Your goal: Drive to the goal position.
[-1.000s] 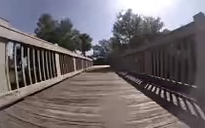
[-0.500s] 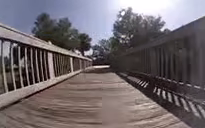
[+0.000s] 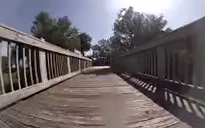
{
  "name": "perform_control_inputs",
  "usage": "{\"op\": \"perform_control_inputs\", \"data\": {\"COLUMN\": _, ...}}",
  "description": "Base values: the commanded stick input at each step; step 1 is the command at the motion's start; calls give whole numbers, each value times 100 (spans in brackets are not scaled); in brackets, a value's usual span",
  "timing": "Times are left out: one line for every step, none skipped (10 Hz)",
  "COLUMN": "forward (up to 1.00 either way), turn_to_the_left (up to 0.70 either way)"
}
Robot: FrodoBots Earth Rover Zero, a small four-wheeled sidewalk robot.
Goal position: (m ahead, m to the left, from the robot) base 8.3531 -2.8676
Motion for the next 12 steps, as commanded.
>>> {"op": "perform_control_inputs", "data": {"forward": 70, "turn_to_the_left": 0}}
{"op": "perform_control_inputs", "data": {"forward": 70, "turn_to_the_left": 0}}
{"op": "perform_control_inputs", "data": {"forward": 70, "turn_to_the_left": 0}}
{"op": "perform_control_inputs", "data": {"forward": 70, "turn_to_the_left": 0}}
{"op": "perform_control_inputs", "data": {"forward": 70, "turn_to_the_left": 0}}
{"op": "perform_control_inputs", "data": {"forward": 70, "turn_to_the_left": 0}}
{"op": "perform_control_inputs", "data": {"forward": 70, "turn_to_the_left": 0}}
{"op": "perform_control_inputs", "data": {"forward": 70, "turn_to_the_left": 0}}
{"op": "perform_control_inputs", "data": {"forward": 70, "turn_to_the_left": 0}}
{"op": "perform_control_inputs", "data": {"forward": 70, "turn_to_the_left": 0}}
{"op": "perform_control_inputs", "data": {"forward": 70, "turn_to_the_left": 0}}
{"op": "perform_control_inputs", "data": {"forward": 70, "turn_to_the_left": 0}}
